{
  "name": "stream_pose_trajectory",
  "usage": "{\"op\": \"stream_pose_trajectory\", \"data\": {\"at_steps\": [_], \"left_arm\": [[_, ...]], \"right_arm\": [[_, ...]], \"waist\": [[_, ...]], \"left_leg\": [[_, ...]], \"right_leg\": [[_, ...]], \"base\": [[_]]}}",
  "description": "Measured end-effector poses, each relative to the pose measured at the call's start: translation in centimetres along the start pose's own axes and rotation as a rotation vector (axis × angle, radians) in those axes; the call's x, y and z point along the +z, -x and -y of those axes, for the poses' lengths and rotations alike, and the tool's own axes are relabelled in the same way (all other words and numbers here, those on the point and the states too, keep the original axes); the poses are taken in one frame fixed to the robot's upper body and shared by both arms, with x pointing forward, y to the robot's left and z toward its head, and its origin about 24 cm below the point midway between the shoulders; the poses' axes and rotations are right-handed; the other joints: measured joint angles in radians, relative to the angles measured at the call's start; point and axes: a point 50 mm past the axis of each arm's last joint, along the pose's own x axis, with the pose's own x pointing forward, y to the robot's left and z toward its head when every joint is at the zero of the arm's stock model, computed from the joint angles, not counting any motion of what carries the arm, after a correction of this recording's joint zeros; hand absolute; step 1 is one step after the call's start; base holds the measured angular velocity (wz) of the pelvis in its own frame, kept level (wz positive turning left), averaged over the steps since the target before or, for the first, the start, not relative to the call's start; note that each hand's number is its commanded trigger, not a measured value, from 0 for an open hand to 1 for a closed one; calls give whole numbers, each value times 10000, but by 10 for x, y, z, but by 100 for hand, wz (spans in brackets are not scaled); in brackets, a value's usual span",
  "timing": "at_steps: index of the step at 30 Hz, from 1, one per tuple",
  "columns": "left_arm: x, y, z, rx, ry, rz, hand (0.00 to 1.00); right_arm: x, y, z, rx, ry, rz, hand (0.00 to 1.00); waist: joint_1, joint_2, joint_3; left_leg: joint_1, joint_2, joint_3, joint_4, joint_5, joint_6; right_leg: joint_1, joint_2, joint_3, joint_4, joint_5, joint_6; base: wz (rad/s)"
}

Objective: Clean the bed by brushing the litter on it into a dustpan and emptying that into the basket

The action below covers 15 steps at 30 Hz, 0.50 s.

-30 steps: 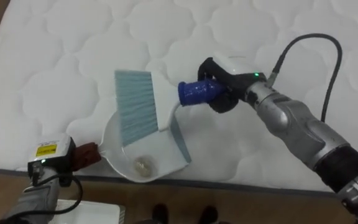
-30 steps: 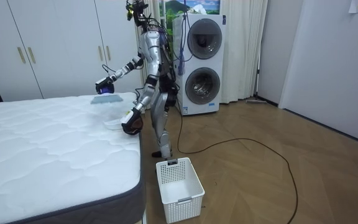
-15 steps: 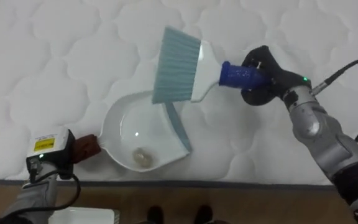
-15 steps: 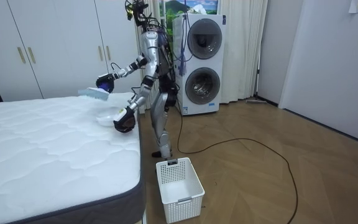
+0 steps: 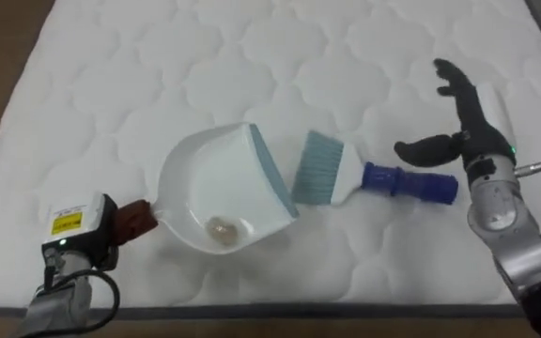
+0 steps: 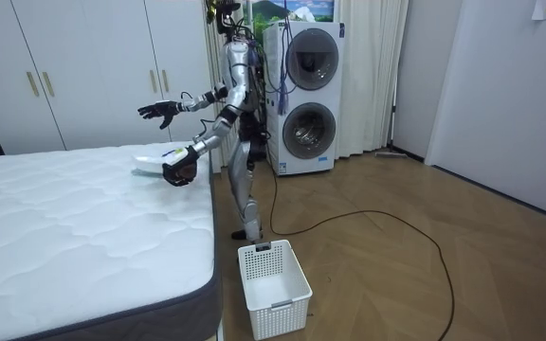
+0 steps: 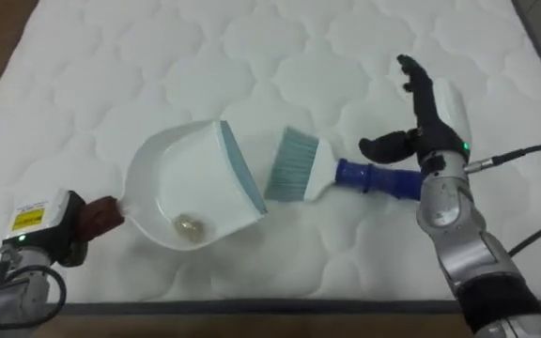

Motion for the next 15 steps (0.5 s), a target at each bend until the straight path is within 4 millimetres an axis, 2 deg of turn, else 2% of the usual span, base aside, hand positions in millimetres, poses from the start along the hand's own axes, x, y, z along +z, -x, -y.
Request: {"op": "stream_pose_trajectory", "data": {"at_steps": [1,5,11,13,15], "left_arm": [[-2,3,2,-21,58,-46,100],[-6,6,3,29,289,-209,100],[-1,11,0,520,1492,-434,100],[1,15,3,458,1613,-414,100],[0,19,9,286,1773,-558,100]], "right_arm": [[0,1,4,-173,-233,-9,0],[5,3,11,-734,-596,283,0],[0,11,12,-802,-841,173,0],[-6,16,9,-693,-1111,-101,0],[-7,20,7,-626,-1381,-220,0]], "waist": [[3,-5,-34],[-13,-22,-52],[64,-97,-112],[103,-170,-150],[91,-179,-153]], "left_leg": [[123,9,9,-51,5,-8],[406,38,15,-182,5,-12],[1086,5,-7,-535,-2,-21],[1262,1,-7,-618,-2,-21],[1495,10,-14,-789,-3,-24]], "right_leg": [[122,38,11,-107,4,4],[473,129,37,-300,23,35],[1170,194,44,-675,11,130],[1368,212,34,-808,12,150],[1594,267,34,-979,42,183]], "base": [[-3],[-1],[0],[0],[0]]}}
